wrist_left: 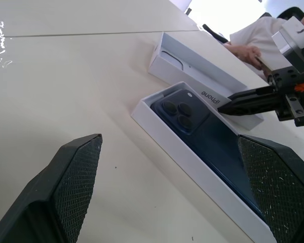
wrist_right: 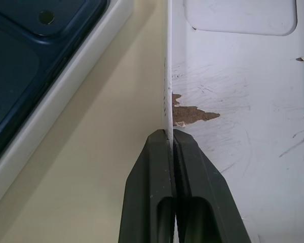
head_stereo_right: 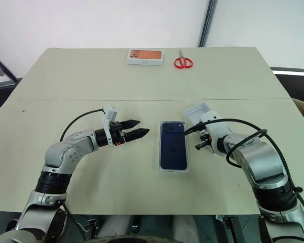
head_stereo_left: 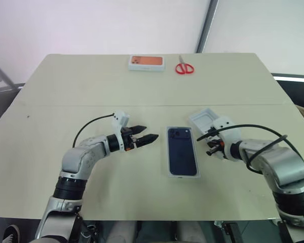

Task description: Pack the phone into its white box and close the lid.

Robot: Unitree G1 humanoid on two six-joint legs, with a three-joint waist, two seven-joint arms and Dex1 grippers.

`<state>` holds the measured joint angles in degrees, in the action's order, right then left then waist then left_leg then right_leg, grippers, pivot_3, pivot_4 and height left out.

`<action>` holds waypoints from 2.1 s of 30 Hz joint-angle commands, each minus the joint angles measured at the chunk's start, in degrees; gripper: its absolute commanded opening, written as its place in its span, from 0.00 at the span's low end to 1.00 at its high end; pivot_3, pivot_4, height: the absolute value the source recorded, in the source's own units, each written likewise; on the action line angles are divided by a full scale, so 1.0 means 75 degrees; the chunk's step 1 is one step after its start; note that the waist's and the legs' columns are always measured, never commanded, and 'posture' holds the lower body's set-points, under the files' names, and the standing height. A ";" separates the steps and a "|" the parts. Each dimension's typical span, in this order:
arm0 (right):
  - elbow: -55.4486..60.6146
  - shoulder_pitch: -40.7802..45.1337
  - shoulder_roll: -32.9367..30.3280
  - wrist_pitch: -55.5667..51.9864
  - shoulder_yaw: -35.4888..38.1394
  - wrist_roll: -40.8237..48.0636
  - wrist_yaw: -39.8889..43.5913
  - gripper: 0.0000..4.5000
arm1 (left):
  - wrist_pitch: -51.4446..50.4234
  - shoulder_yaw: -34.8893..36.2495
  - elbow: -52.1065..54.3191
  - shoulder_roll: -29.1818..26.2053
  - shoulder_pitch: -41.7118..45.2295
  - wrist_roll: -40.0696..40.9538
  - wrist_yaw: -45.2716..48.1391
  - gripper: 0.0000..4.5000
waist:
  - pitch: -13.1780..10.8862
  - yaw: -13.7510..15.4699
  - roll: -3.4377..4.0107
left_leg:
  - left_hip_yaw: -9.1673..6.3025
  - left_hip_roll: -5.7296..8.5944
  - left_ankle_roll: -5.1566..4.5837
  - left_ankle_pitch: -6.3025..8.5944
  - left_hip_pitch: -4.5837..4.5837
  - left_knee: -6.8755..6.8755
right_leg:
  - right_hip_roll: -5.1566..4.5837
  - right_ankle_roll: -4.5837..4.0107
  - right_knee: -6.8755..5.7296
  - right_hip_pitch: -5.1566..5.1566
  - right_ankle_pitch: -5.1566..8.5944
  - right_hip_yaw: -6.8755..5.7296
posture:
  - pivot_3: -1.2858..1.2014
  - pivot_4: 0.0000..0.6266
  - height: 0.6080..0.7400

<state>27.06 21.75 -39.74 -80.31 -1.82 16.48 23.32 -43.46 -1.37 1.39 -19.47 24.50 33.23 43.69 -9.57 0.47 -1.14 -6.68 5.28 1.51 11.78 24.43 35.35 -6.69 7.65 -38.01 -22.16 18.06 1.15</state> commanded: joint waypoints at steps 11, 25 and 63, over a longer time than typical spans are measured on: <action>-0.0641 0.2520 0.3696 -0.1278 0.4191 0.2204 0.0036 0.01 | 0.0551 0.0679 0.0016 -0.0176 0.0228 0.0077 -0.0017 1.00 | -0.0003 -0.0176 0.0005 | -0.0005 -0.0011 0.0010 -0.0007 0.0004 -0.0020 | 0.0019 -0.0001 -0.0012 -0.0021 0.0000 0.0005 | 0.52 0.24 1.00; -0.1693 0.0690 0.6215 -0.1227 0.4564 0.9337 -0.4175 0.01 | 0.0618 0.1512 0.0393 -0.0306 0.0108 0.0541 -0.0266 1.00 | -0.0003 -0.0232 0.0015 | 0.0003 -0.0009 0.0013 -0.0008 0.0005 -0.0034 | 0.0007 -0.0004 -0.0022 -0.0044 -0.0001 0.0025 | 0.52 0.24 1.00; -0.0670 -0.1906 0.2603 0.4077 0.0241 1.2689 -0.6157 0.91 | 0.0922 -0.0255 0.1279 0.0254 -0.1289 0.0280 0.0040 0.00 | -0.0001 -0.0160 0.0021 | 0.0007 -0.0017 0.0000 -0.0003 0.0001 -0.0025 | 0.0023 -0.0005 -0.0005 -0.0022 0.0000 0.0029 | 0.52 0.24 1.00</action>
<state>20.89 6.20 -19.17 -49.83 -0.72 111.83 -24.43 -38.03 -2.26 10.55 -18.07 14.16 35.73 44.11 -9.57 -0.73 -0.99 -6.61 5.16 1.51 11.76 24.44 35.18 -6.53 7.61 -38.04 -22.30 18.06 1.37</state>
